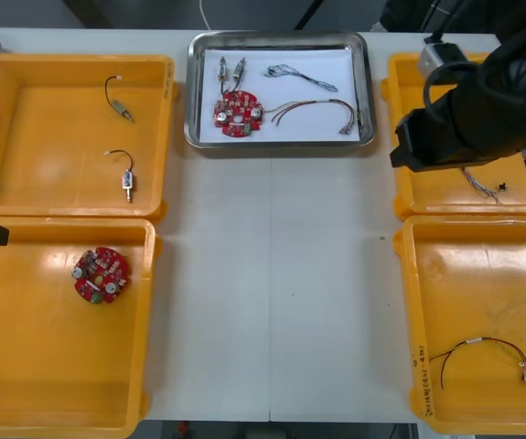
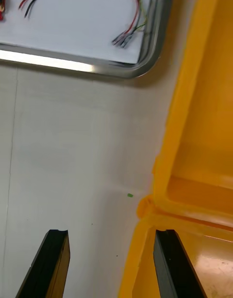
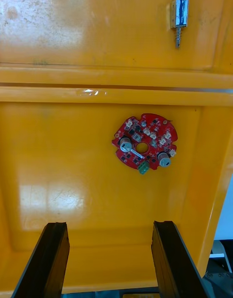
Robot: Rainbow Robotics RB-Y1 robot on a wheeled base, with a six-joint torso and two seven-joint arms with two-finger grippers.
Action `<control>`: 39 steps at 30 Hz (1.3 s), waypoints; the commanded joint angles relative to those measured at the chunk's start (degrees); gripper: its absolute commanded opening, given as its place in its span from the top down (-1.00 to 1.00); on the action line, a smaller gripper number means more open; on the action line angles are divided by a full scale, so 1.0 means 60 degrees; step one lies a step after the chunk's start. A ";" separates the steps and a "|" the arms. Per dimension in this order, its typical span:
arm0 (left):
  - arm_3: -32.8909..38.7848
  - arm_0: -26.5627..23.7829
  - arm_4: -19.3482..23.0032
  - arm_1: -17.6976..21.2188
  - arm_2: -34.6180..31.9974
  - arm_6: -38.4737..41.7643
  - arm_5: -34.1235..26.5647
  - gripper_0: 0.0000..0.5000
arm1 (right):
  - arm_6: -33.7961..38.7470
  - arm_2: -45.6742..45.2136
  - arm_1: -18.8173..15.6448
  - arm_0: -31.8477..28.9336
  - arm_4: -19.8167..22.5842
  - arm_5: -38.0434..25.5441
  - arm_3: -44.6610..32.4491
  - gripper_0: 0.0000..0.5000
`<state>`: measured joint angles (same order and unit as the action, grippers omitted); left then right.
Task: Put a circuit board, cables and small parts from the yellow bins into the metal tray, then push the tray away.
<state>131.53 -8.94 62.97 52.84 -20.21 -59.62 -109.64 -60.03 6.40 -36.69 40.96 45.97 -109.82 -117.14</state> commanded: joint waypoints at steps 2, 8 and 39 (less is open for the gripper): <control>0.0256 0.0157 0.0080 0.0421 -0.0278 -0.0639 -0.0061 -1.00 | -0.0132 -0.1273 -0.0580 -0.0982 -0.0088 -0.0030 -0.0793 -1.00; 0.0256 0.0157 0.0080 0.0421 -0.0278 -0.0639 -0.0061 -1.00 | -0.0323 -0.2342 -0.0873 -0.2080 -0.0191 -0.0030 -0.1277 -1.00; 0.0256 0.0157 0.0080 0.0421 -0.0278 -0.0639 -0.0061 -1.00 | -0.2549 -0.4759 -0.1034 -0.4878 -0.0176 -0.0030 -0.0837 -1.00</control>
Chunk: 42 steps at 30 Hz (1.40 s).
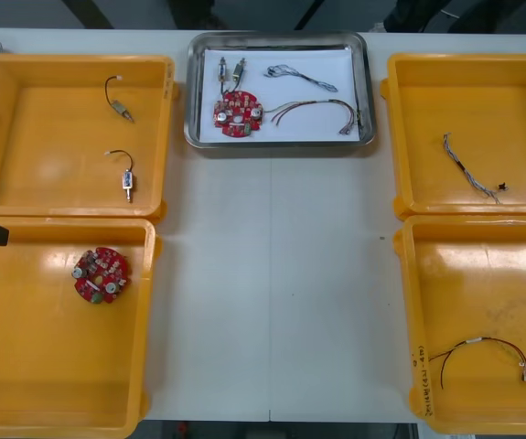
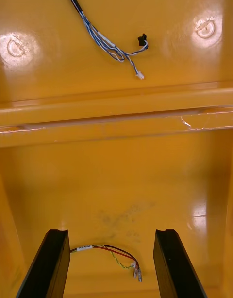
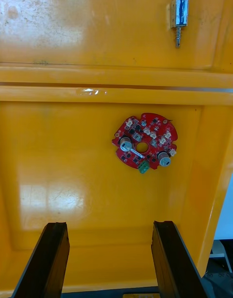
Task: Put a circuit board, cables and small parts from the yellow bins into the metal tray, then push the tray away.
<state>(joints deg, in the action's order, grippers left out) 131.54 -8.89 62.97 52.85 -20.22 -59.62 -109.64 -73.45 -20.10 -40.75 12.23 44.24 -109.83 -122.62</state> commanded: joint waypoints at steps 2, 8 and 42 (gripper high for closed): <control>0.0254 0.0148 0.0080 0.0421 -0.0278 -0.0639 -0.0061 -1.00 | -0.0341 -0.0371 -0.0357 -0.0104 0.0126 -0.0029 0.0119 -1.00; 0.0254 0.0148 0.0080 0.0421 -0.0278 -0.0639 -0.0061 -1.00 | -0.0355 -0.0400 -0.0357 -0.0104 0.0141 -0.0029 0.0207 -1.00; 0.0254 0.0148 0.0080 0.0421 -0.0278 -0.0639 -0.0061 -1.00 | -0.0385 -0.0400 -0.0357 -0.0222 0.0288 -0.0029 0.0207 -1.00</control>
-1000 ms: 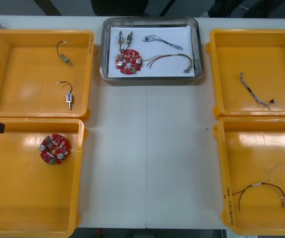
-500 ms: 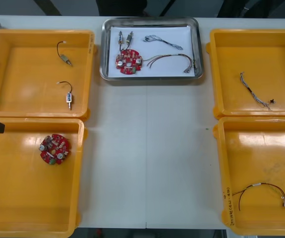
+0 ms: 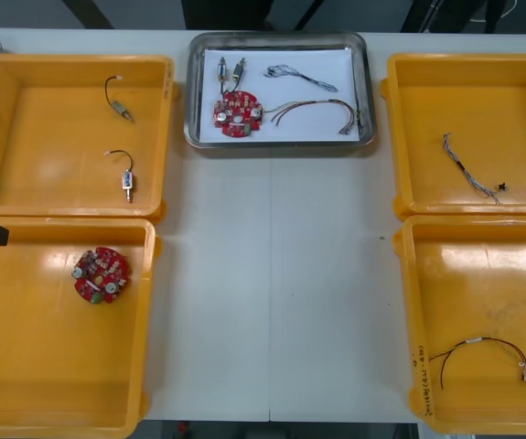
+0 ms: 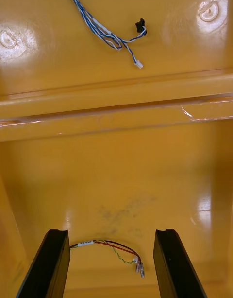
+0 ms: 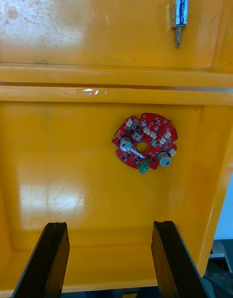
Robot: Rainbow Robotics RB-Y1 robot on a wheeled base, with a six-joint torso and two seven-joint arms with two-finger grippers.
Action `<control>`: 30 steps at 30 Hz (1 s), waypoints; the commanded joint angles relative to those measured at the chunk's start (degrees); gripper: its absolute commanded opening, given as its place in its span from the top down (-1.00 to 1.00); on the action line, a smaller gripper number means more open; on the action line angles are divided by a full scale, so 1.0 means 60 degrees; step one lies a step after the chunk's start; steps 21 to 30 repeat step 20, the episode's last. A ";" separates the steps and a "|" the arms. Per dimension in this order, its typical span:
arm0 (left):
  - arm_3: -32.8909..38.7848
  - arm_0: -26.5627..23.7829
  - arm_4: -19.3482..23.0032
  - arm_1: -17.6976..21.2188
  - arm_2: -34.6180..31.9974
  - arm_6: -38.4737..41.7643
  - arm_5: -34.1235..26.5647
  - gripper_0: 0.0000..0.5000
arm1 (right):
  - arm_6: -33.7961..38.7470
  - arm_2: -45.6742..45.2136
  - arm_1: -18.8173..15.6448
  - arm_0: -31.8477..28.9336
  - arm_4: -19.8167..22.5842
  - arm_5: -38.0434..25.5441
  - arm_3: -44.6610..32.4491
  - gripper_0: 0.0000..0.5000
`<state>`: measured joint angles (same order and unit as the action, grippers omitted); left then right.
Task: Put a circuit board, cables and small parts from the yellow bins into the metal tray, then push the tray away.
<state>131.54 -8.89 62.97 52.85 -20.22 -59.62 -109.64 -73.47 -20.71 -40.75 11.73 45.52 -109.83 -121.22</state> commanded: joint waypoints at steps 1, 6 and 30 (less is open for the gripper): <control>0.0254 0.0148 0.0080 0.0420 -0.0278 -0.0639 -0.0061 -1.00 | -0.0382 -0.0298 -0.0356 -0.0139 0.0075 -0.0029 -0.0027 -1.00; 0.0254 0.0148 0.0080 0.0420 -0.0278 -0.0639 -0.0061 -1.00 | -0.0382 -0.0298 -0.0356 -0.0139 0.0075 -0.0029 -0.0027 -1.00; 0.0254 0.0148 0.0080 0.0420 -0.0278 -0.0639 -0.0061 -1.00 | -0.0382 -0.0298 -0.0356 -0.0139 0.0075 -0.0029 -0.0027 -1.00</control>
